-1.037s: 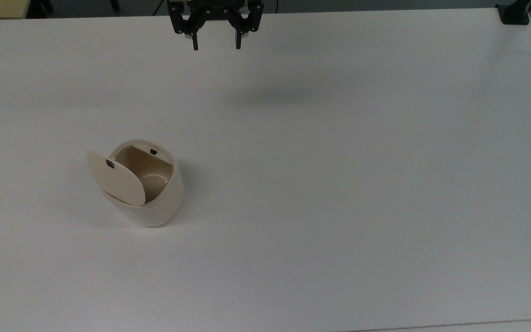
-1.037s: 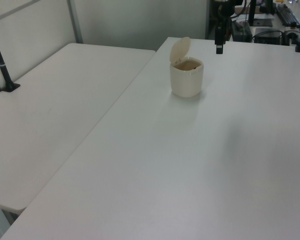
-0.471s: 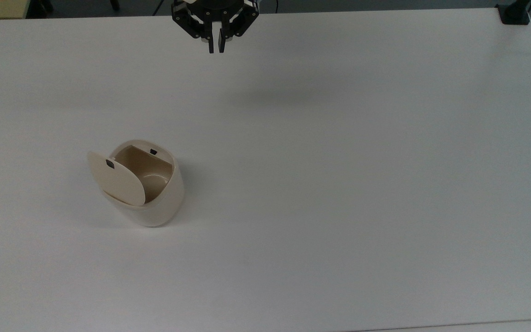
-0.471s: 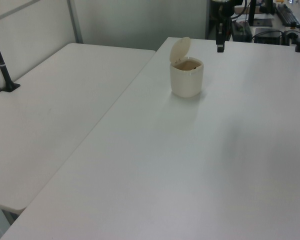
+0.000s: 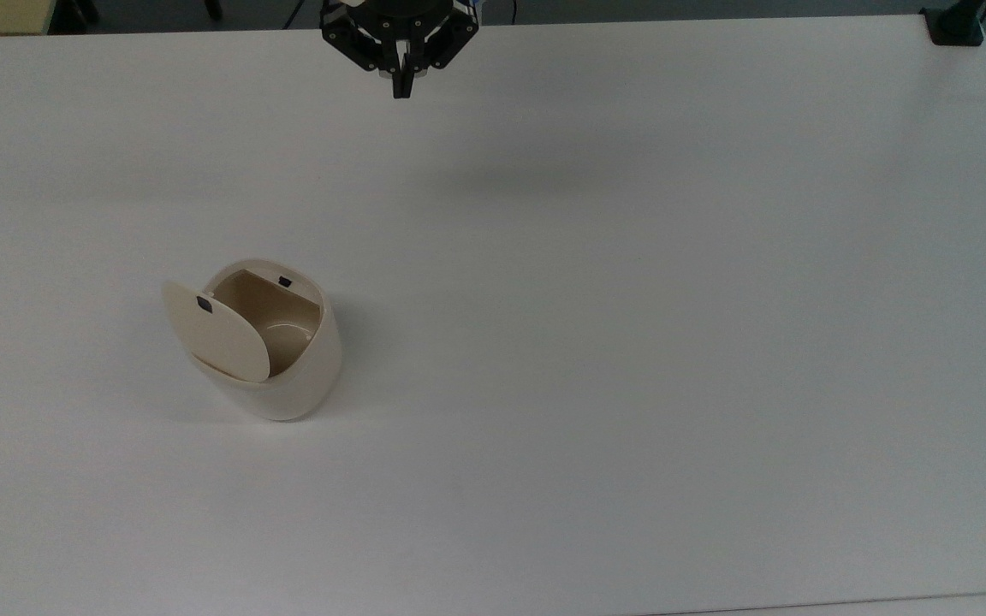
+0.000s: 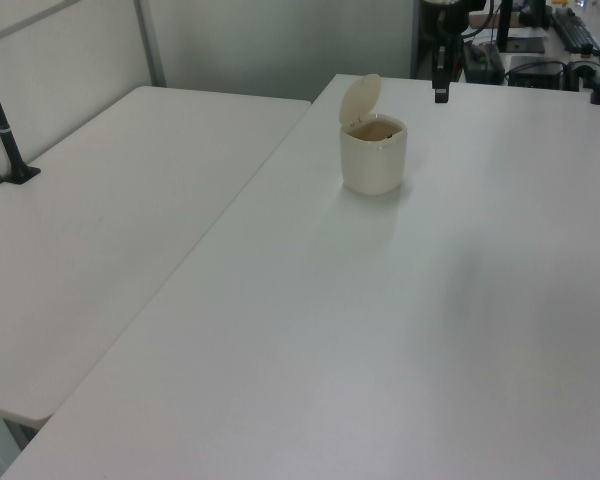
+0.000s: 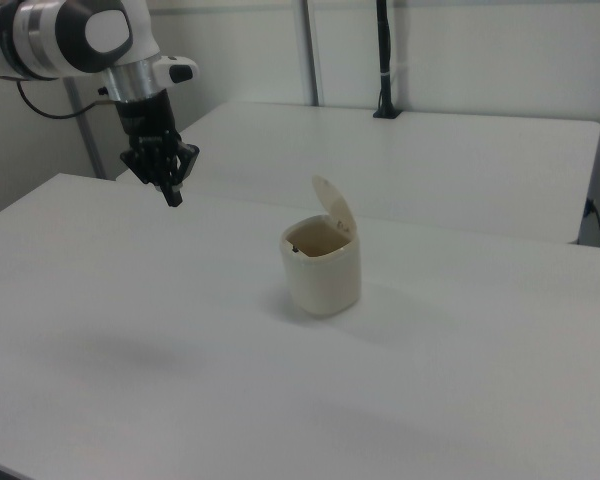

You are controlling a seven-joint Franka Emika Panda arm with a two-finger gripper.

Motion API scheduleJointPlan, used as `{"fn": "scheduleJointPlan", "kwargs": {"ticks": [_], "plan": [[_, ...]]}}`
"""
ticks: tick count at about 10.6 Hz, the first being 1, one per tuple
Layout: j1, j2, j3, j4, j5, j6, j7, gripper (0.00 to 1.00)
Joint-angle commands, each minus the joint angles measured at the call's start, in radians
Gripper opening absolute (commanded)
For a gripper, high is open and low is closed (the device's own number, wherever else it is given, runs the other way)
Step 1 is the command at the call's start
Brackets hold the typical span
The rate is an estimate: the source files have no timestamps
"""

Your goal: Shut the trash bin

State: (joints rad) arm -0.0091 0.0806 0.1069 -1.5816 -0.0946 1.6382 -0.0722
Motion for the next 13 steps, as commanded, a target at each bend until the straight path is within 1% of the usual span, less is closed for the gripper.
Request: {"fn": "scheduleJointPlan", "kwargs": {"ticks": [1,5,7,10,11,13], "plan": [[0.001,-0.010,-0.006,-0.015,0.001,0.002,-0.018,0.05],[0.000,-0.001,-0.006,-0.012,0.001,0.002,-0.015,0.06],[-0.003,0.001,-0.007,-0.012,0.001,0.029,-0.009,0.06],[-0.006,0.008,-0.036,-0.011,0.004,0.084,-0.006,0.06],[-0.008,0.011,-0.038,-0.011,0.004,0.103,0.000,0.06],[-0.031,0.033,-0.038,-0.003,0.009,0.210,0.108,0.06]]}}
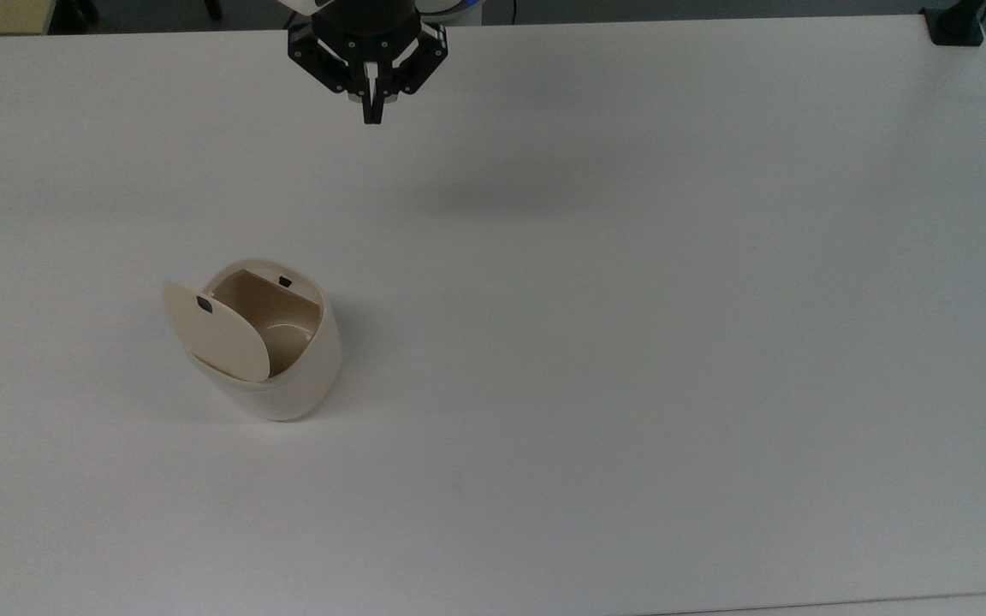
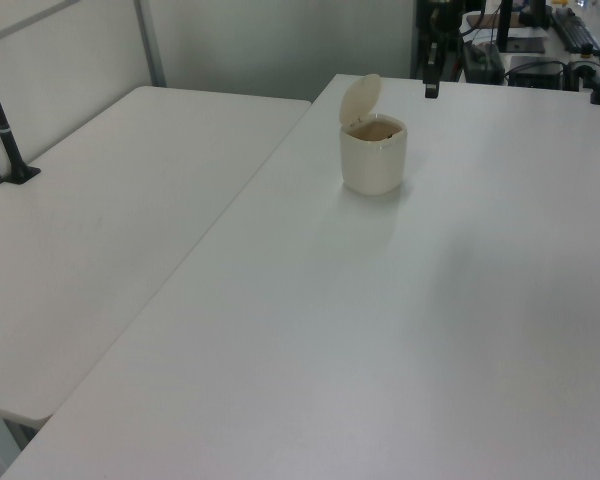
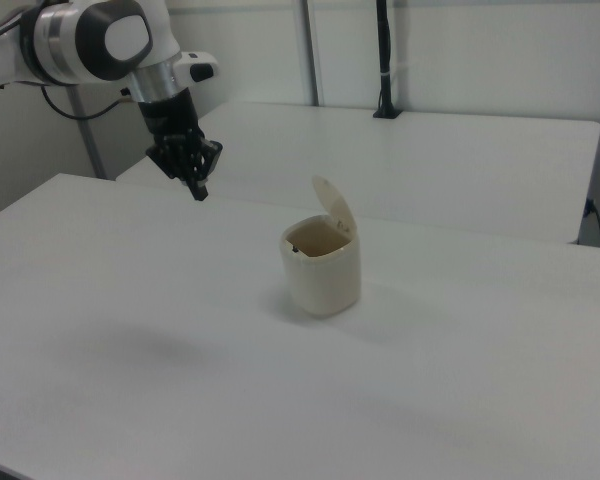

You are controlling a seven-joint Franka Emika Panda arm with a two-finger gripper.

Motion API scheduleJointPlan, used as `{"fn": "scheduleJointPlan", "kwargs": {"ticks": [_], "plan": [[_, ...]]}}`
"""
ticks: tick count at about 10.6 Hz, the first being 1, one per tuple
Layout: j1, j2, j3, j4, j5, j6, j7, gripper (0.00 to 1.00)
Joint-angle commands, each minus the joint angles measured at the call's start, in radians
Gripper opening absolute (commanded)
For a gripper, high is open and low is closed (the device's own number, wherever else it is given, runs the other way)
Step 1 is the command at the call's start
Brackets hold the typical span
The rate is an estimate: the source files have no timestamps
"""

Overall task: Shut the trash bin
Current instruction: 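Move the closed gripper over the cream bin's raised lid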

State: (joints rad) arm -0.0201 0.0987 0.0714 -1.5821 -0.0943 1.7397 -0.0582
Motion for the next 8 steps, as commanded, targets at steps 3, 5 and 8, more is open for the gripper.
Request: {"fn": "scheduleJointPlan", "kwargs": {"ticks": [3,5,8], "plan": [[-0.076,0.102,-0.002,0.080,0.004,0.214,0.194,0.05],[-0.113,0.151,-0.002,0.097,-0.001,0.398,0.295,0.05],[-0.138,0.223,-0.036,0.097,-0.010,0.685,0.383,0.06]]}}
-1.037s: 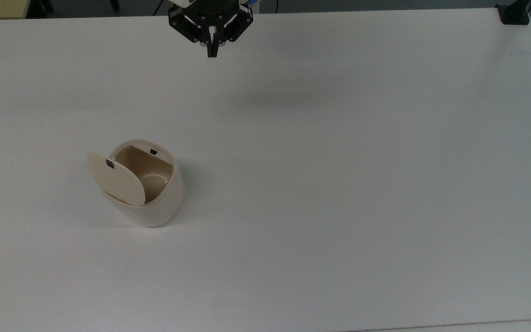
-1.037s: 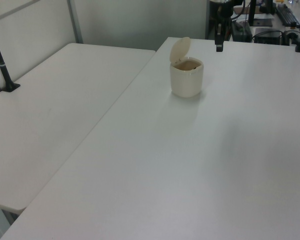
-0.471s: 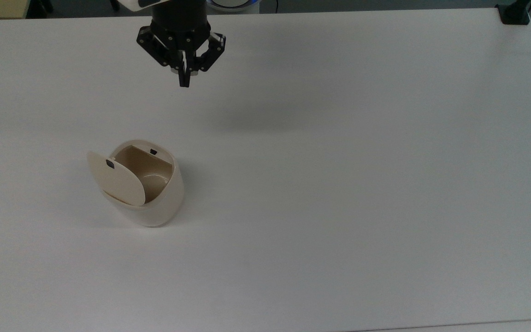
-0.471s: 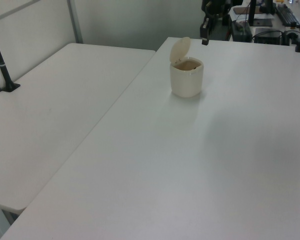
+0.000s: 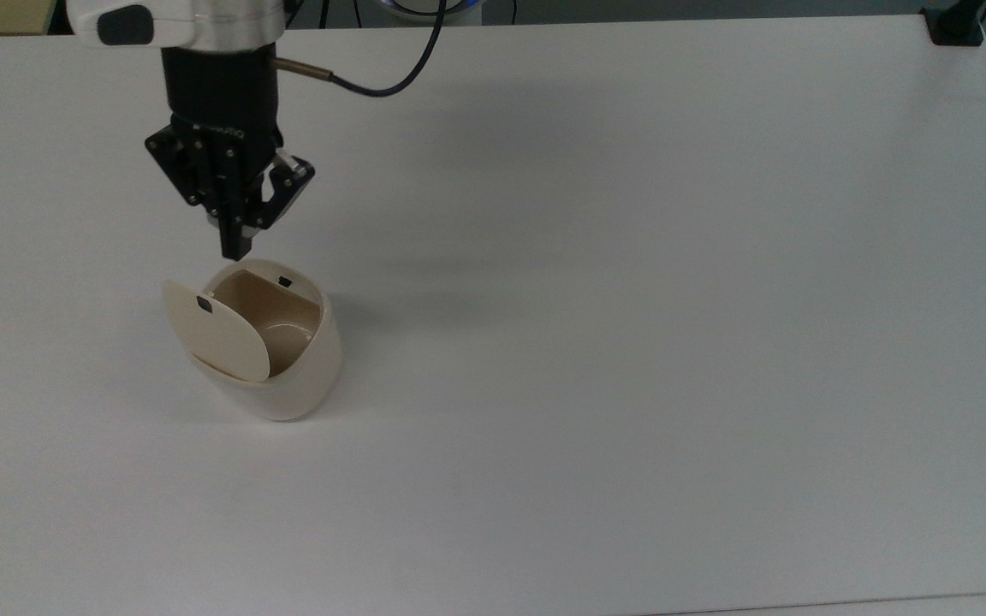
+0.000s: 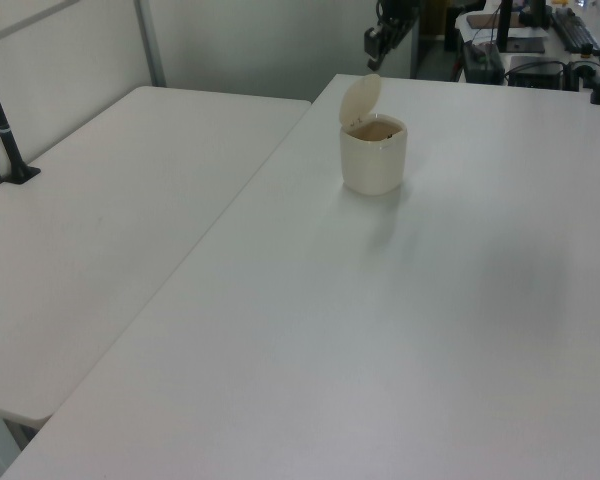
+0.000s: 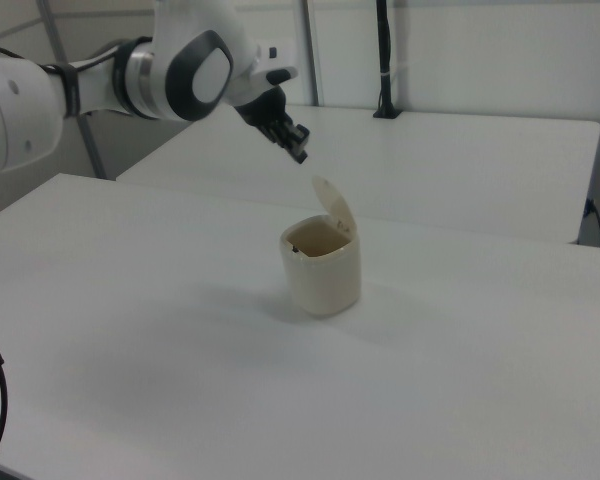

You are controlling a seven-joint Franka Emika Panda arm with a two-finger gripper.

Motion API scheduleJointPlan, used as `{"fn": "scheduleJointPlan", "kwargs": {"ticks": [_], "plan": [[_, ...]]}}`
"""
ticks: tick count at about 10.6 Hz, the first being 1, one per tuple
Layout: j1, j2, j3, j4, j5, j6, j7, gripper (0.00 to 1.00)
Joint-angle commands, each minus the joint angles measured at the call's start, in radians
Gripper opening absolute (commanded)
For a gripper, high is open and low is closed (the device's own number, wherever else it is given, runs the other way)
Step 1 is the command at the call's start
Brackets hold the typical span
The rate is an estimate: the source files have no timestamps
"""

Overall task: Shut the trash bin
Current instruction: 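Move the closed gripper over the cream bin's raised lid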

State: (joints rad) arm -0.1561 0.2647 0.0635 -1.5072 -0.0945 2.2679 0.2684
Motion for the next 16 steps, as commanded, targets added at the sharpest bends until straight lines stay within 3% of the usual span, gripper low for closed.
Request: {"fn": "scheduleJointPlan", "kwargs": {"ticks": [1,3,6,12,16], "plan": [[-0.002,0.083,-0.045,0.022,-0.010,0.236,0.057,0.07],[0.000,0.111,-0.062,0.022,-0.028,0.315,0.057,0.07],[0.010,0.116,-0.062,0.013,-0.088,0.302,0.055,0.06],[0.062,0.097,-0.059,0.015,-0.135,-0.011,0.049,0.03],[0.099,0.100,-0.050,-0.005,-0.215,-0.134,0.046,0.00]]}}
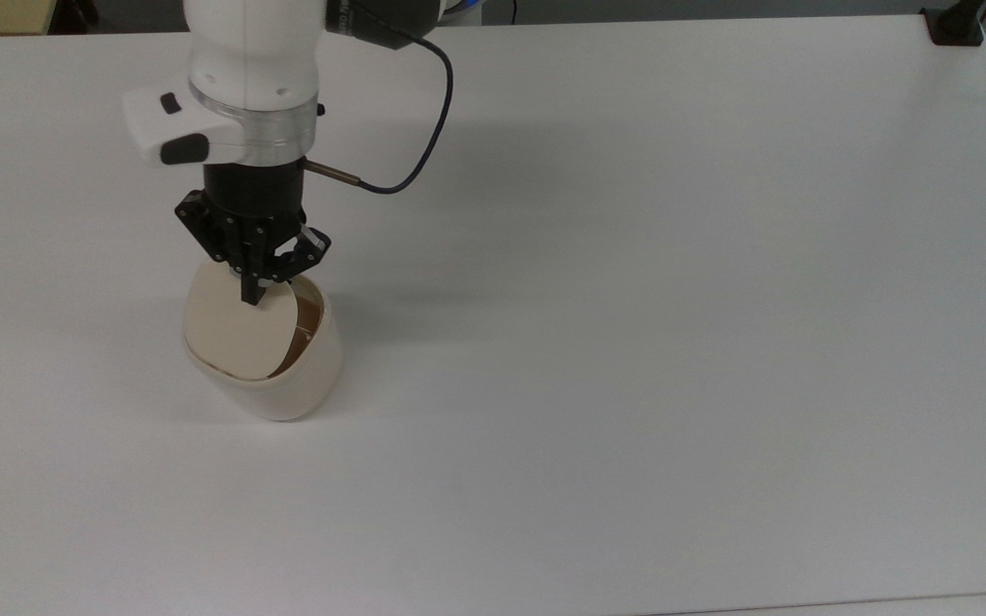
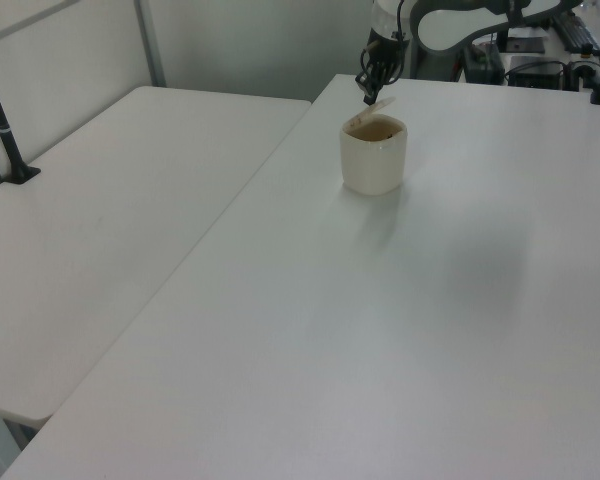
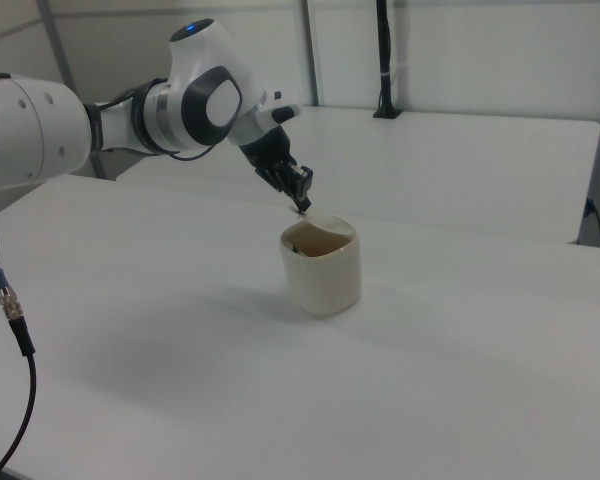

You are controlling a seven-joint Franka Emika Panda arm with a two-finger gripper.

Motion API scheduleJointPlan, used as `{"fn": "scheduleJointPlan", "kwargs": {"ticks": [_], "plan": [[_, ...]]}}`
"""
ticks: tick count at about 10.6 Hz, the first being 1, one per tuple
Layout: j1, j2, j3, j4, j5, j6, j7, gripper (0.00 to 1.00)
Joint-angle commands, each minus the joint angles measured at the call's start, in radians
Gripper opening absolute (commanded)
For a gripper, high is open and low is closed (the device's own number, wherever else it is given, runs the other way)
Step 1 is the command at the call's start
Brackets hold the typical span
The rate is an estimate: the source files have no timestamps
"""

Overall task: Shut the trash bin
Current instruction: 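Push the lid down onto the bin rim with the gripper tips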

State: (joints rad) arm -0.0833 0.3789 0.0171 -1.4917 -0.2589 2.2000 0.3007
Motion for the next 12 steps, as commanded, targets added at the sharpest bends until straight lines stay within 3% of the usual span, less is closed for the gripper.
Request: {"fn": "scheduleJointPlan", "kwargs": {"ticks": [1,12], "plan": [[0.027,-0.011,-0.003,-0.021,-0.053,-0.078,0.014,0.00],[0.027,0.017,-0.003,-0.065,-0.065,-0.091,-0.034,0.00]]}}
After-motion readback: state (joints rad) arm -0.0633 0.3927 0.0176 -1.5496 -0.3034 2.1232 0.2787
